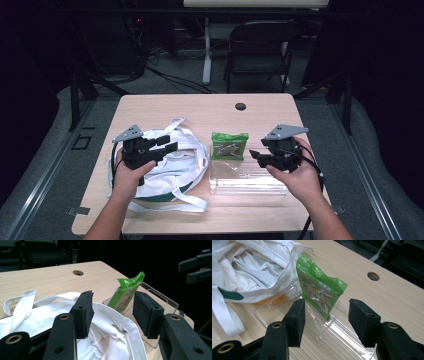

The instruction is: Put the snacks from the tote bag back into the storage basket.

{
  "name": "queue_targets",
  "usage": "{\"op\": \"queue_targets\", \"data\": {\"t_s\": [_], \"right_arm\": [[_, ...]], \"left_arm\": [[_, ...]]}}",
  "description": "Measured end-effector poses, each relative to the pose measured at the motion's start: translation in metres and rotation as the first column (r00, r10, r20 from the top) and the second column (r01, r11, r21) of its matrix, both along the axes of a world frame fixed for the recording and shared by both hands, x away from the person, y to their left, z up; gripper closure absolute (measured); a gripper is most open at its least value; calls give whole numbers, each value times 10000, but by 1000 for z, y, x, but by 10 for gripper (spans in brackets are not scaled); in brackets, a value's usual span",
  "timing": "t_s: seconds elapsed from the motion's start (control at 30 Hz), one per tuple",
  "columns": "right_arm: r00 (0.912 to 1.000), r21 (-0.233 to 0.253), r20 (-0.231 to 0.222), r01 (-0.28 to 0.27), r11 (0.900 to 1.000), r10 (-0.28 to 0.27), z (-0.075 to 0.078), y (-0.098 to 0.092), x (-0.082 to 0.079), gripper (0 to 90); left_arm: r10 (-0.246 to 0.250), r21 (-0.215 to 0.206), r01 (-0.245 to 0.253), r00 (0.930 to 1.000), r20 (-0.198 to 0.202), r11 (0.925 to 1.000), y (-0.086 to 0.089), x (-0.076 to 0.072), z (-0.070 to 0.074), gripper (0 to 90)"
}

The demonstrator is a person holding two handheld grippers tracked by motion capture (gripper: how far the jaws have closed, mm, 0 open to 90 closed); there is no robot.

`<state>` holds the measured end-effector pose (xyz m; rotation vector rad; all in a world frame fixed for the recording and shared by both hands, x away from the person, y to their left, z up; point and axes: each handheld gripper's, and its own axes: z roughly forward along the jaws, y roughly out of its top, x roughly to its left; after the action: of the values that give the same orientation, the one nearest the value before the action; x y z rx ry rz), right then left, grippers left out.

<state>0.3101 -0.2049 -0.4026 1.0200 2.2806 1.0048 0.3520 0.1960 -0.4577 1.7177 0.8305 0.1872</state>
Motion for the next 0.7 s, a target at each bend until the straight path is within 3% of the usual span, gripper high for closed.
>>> {"op": "queue_targets", "data": {"t_s": [0.17,0.4,0.7], "right_arm": [[9999,-10,20,143,9999,-143,-11,-8,-11,487],[9989,376,59,469,9982,-471,-33,-19,-25,473],[9965,811,-53,842,9931,-840,-60,-29,-31,462]], "left_arm": [[-58,86,59,9999,-88,9999,-1,1,-1,502],[-50,151,54,9996,-260,9999,-2,2,-4,491],[-5,219,11,9996,-280,9998,-3,2,-5,489]]}}
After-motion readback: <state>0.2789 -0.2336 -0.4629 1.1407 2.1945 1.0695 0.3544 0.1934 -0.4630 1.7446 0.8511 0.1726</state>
